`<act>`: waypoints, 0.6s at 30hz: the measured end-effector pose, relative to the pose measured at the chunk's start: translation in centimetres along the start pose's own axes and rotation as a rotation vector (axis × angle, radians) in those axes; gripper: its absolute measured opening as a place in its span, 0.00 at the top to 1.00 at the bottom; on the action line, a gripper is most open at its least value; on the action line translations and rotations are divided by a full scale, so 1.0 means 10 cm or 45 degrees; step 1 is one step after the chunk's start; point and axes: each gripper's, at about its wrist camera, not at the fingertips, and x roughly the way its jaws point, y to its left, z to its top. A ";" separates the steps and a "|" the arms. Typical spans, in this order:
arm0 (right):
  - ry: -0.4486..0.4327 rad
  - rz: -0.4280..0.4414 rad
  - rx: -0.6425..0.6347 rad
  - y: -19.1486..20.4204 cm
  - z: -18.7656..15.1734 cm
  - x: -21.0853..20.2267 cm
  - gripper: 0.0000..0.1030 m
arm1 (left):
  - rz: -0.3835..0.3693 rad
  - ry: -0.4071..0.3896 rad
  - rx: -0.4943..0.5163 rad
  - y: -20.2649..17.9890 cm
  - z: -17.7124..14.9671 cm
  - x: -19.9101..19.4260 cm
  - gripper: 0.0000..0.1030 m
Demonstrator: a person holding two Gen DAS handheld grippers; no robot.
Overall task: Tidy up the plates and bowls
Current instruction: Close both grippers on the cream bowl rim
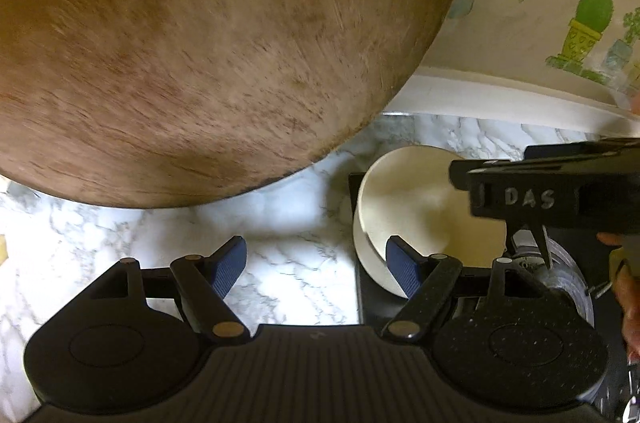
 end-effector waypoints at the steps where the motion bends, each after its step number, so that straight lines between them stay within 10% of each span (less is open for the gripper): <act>1: 0.013 0.007 -0.002 -0.01 0.00 0.06 0.33 | -0.005 0.008 -0.008 -0.01 0.01 0.04 0.27; 18: 0.077 0.033 -0.038 0.06 -0.03 0.34 0.68 | -0.127 0.122 -0.090 -0.15 0.01 0.30 0.80</act>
